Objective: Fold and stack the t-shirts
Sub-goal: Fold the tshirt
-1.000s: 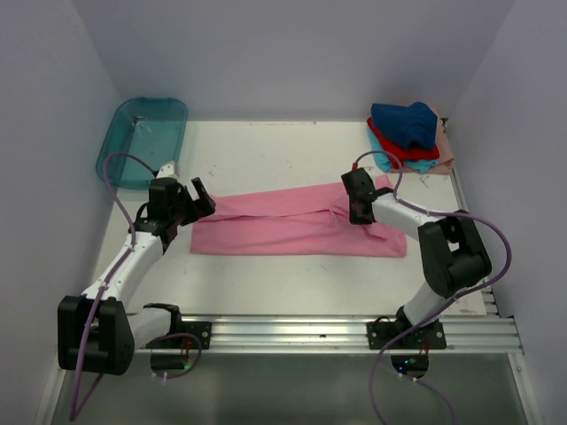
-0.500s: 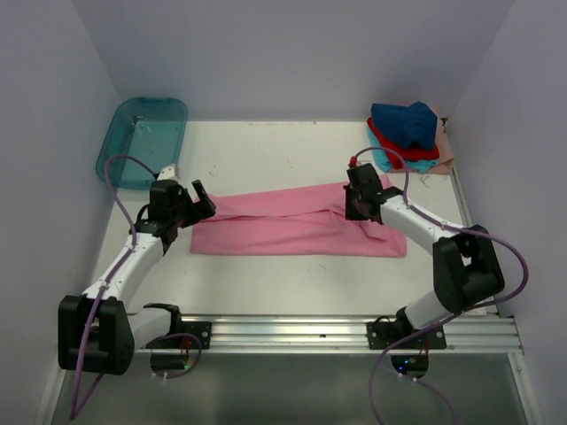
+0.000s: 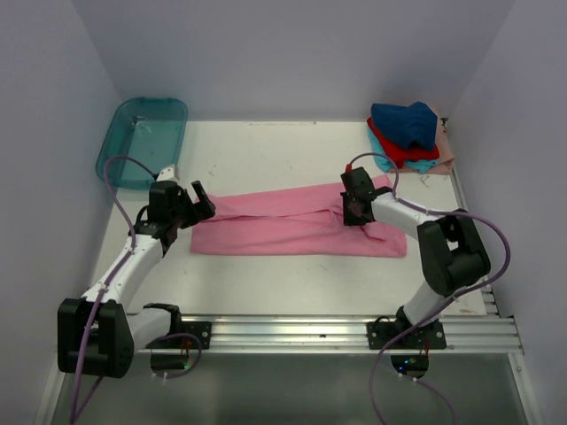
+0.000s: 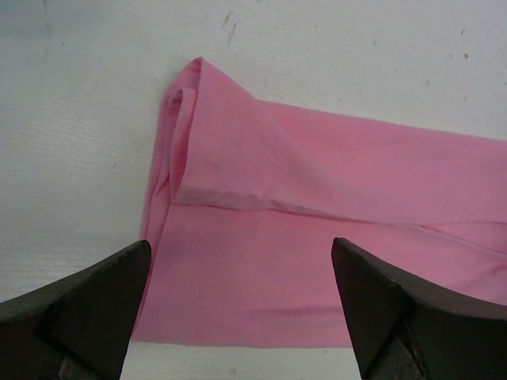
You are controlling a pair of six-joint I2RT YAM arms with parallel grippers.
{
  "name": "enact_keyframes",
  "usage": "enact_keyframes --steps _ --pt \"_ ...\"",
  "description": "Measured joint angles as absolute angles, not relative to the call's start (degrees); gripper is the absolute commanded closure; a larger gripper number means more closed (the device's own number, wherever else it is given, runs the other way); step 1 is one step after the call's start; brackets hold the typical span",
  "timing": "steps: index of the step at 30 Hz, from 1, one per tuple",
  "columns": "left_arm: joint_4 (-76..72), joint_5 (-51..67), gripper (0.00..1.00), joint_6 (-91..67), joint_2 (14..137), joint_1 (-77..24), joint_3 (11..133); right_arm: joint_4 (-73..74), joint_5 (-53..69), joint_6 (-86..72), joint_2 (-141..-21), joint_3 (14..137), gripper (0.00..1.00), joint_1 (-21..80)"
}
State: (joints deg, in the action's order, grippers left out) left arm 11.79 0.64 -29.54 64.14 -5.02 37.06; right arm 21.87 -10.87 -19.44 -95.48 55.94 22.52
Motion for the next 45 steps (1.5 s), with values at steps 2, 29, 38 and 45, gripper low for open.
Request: enact_keyframes --steps 2,29,38,45 --pt "11.79 0.64 0.0 -29.54 64.14 -5.02 36.99 21.85 -11.53 -19.42 -95.83 56.18 1.0 22.48" --pt "11.81 0.64 0.0 -29.54 64.14 -5.02 36.64 22.35 -18.5 -18.85 -98.87 59.24 0.73 21.89" --pt "11.81 0.64 0.0 -29.56 64.14 -5.02 36.64 22.35 -18.55 -18.83 -98.89 59.24 0.77 21.34" --pt "11.84 0.64 0.0 -29.54 64.14 -5.02 36.64 22.33 -18.55 -18.85 -99.33 59.24 0.87 21.15"
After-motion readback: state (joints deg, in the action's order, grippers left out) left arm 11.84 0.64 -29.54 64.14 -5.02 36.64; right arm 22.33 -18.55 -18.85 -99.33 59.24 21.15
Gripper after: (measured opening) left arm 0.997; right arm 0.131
